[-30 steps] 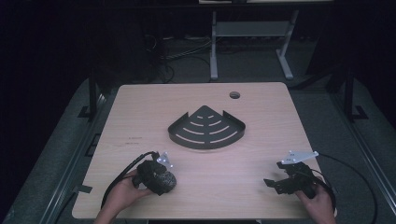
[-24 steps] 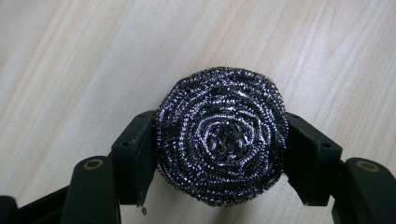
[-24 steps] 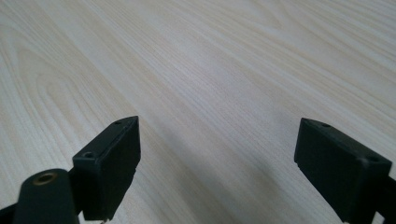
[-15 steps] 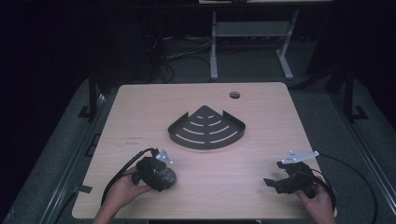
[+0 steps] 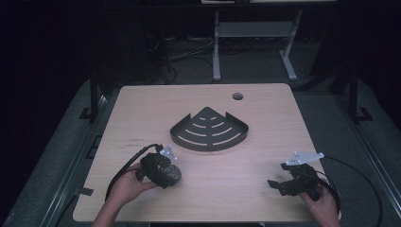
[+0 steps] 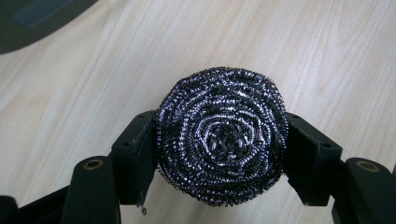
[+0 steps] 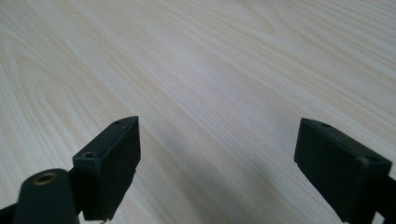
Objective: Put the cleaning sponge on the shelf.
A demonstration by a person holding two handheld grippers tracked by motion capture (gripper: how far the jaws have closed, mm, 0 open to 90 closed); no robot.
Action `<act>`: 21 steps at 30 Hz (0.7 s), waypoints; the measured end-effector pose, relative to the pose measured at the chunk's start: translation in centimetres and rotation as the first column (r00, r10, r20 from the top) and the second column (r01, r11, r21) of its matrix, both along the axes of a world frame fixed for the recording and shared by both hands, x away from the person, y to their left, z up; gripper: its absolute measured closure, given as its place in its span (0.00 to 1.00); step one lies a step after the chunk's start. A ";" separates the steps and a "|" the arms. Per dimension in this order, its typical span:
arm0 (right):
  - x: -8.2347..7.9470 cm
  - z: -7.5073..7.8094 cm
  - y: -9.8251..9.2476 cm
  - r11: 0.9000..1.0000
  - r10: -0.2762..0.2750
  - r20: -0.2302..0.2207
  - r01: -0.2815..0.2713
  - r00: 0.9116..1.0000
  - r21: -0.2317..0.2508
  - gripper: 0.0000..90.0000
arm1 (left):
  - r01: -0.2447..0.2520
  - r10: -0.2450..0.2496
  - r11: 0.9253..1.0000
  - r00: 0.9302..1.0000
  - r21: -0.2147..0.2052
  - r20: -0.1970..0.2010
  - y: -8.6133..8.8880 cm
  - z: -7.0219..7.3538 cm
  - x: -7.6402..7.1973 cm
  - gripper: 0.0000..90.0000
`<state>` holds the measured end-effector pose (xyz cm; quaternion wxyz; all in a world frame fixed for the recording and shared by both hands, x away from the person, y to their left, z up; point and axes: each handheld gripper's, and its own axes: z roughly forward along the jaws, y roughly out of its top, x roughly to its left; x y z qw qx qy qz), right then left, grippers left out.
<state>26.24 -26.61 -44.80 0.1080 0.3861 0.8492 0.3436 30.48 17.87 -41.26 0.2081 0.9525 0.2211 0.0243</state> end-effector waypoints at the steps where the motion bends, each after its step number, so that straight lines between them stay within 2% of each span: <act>1: 0.0 0.0 0.0 1.000 -0.001 -0.001 0.001 1.000 0.000 0.16 | 0.005 -0.005 1.000 1.000 0.003 0.001 -0.1 0.1 0.1 0.37; 7: 0.0 0.0 0.0 1.000 0.000 -0.007 0.000 1.000 0.003 0.16 | 0.007 -0.007 1.000 1.000 -0.005 -0.001 -0.5 0.4 0.7 0.37; 21: 0.1 0.0 -0.1 1.000 -0.002 -0.006 0.002 1.000 0.009 0.16 | 0.019 -0.019 1.000 1.000 0.006 -0.015 -1.5 0.8 2.4 0.37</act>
